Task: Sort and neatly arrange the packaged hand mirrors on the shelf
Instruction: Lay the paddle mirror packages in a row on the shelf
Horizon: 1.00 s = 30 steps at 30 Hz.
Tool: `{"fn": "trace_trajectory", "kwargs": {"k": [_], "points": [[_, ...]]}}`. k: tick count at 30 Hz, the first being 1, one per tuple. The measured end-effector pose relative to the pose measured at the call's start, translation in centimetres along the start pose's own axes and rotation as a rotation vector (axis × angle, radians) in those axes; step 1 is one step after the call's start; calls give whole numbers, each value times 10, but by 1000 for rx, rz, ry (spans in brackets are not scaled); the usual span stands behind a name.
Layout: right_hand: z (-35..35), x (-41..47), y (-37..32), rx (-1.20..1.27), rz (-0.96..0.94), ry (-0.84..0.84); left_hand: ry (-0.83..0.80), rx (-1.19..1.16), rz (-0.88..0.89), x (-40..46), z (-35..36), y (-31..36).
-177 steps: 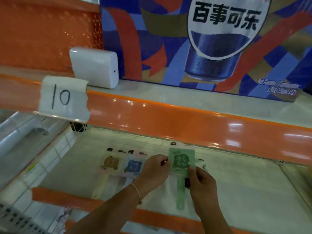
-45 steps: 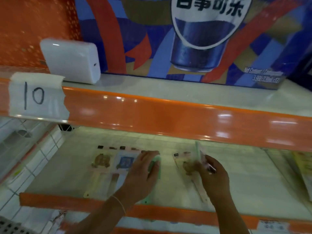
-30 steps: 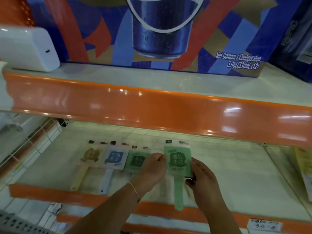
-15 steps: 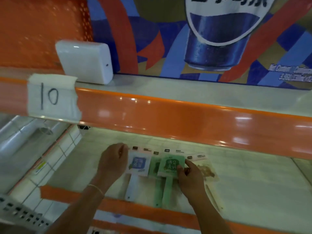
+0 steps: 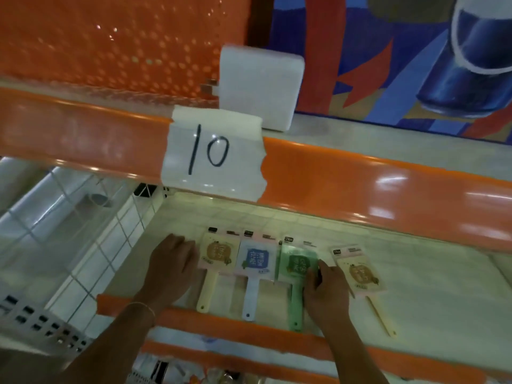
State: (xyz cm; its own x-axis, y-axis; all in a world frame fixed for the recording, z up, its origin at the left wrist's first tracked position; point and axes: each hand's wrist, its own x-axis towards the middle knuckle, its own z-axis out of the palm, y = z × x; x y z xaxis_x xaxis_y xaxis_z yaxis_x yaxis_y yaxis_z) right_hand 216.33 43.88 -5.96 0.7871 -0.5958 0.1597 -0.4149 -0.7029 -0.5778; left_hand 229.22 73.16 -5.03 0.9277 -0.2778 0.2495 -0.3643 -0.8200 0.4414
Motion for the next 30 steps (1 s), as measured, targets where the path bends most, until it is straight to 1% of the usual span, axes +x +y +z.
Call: {"fn": "trace_trajectory", "kwargs": {"k": [1, 4, 11, 18, 30], "points": [[1, -2, -1, -9, -4, 5, -8, 31, 31, 1, 1, -2], [0, -8, -2, -15, -10, 32, -66, 98, 47, 1, 5, -7], [-1, -12, -1, 61, -14, 53, -135, 87, 12, -2, 5, -8], [2, -12, 0, 97, -42, 59, -143, 82, 1, -2, 5, -6], [4, -15, -6, 57, -70, 91, -149, 123, 20, -2, 9, -9]]}}
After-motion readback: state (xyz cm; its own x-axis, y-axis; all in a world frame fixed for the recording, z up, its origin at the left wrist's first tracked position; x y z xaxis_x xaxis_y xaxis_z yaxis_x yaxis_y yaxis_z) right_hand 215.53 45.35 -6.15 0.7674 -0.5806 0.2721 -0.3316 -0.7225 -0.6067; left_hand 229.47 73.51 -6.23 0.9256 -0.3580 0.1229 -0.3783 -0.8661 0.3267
